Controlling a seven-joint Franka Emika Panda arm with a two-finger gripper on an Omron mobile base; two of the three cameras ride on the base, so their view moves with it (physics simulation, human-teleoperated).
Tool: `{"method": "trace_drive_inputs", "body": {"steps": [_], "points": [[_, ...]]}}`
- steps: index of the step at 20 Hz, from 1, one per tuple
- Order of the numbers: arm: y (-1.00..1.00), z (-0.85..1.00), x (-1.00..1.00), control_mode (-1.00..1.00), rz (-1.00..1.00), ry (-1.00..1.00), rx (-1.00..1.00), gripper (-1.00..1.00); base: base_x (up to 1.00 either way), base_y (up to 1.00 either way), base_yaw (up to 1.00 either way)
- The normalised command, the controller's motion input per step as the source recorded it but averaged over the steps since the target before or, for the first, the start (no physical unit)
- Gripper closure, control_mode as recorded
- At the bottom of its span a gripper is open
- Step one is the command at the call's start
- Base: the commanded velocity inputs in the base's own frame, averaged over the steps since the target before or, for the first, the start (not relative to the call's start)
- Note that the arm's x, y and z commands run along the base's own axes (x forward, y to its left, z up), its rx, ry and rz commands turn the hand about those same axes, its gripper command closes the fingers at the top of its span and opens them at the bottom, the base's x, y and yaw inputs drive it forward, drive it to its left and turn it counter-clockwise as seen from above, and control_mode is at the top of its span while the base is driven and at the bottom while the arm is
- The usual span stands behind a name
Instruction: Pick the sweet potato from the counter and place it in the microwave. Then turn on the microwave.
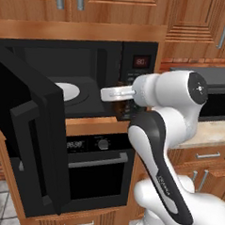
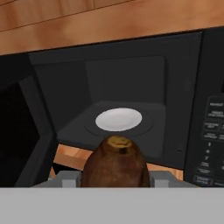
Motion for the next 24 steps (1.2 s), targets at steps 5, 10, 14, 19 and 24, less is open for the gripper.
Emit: {"method": "trace_drive_inputs", "body": {"steps": [5,10,14,19,24], "points": [[0.11,-0.01,0.25,-1.00,0.01,0.04,0.00,1.00,0.00,0.00,0.00],[0.16,-0.07,0.21,-1.00,0.00,0.00,-0.02,1.00,0.00,0.00,0.00],[0.15,-0.11,0.17,-1.00,0.00,-0.01,-0.02,1.00,0.00,0.00,0.00],[0.11,-0.07,0.19,-1.00,0.00,0.00,-0.01,1.00,0.00,0.00,0.00],[0.10,-0.06,0.23,-1.00,0.00,0.00,0.00,1.00,0.00,0.00,0.00]]}}
